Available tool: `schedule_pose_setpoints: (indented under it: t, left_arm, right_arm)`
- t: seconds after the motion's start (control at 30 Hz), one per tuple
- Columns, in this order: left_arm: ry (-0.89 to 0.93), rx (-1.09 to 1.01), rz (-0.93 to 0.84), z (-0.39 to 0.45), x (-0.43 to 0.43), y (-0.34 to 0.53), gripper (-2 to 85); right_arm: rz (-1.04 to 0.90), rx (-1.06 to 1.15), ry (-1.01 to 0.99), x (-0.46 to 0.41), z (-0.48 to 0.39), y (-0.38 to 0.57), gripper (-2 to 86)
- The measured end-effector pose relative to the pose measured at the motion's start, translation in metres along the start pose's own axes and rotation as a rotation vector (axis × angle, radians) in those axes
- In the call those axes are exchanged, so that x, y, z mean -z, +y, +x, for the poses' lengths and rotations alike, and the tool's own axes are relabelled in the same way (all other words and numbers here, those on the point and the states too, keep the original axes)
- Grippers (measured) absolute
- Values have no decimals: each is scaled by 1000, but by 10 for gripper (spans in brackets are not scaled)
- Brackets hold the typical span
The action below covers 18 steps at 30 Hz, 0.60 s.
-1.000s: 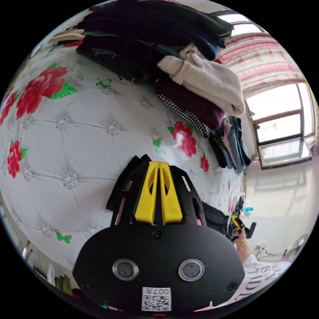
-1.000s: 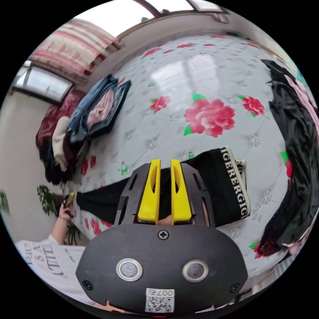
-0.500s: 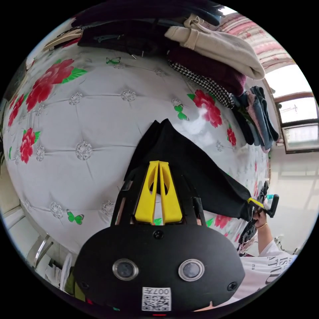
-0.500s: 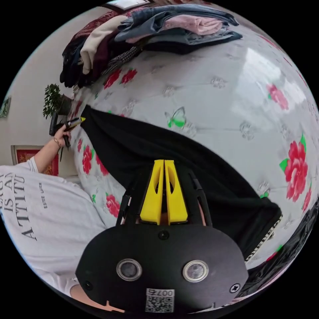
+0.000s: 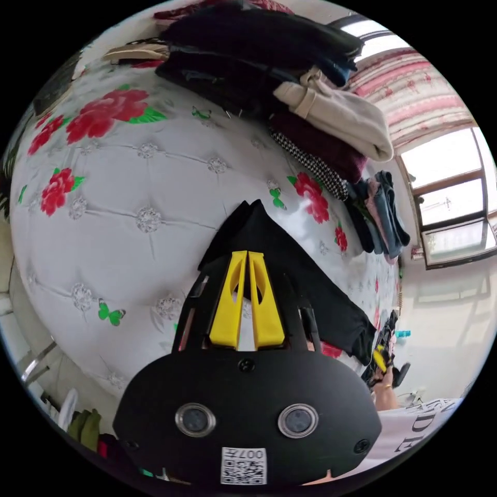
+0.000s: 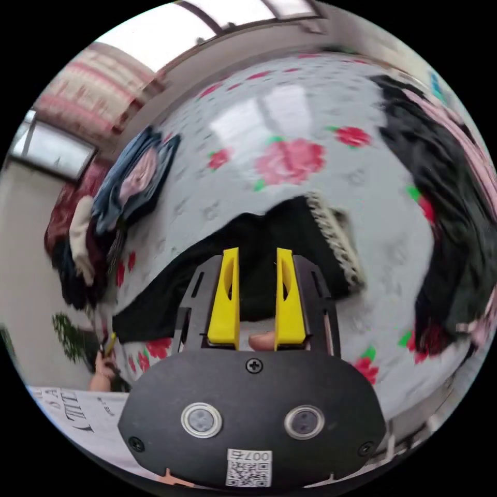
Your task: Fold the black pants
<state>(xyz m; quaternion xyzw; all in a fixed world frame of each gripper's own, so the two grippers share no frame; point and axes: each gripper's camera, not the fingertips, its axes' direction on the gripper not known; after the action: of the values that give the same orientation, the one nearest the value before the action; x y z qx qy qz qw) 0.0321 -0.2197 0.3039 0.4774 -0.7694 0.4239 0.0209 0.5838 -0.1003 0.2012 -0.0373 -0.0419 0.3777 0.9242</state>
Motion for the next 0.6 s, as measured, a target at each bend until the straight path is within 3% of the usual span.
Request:
schedule_pose_setpoints:
  t: [0.2, 0.27, 0.43, 0.6]
  left_arm:
    - [83, 167, 59, -38, 6, 24, 65]
    - [120, 237, 29, -52, 0, 20, 69]
    - [122, 249, 85, -65, 9, 19, 70]
    - [140, 297, 61, -84, -5, 22, 74]
  right_arm:
    - [32, -313, -204, 2, 65, 27, 86]
    - [51, -357, -217, 9, 63, 27, 89]
    - [127, -312, -23, 38, 50, 41, 96]
    - [26, -419, -166, 1, 66, 41, 90]
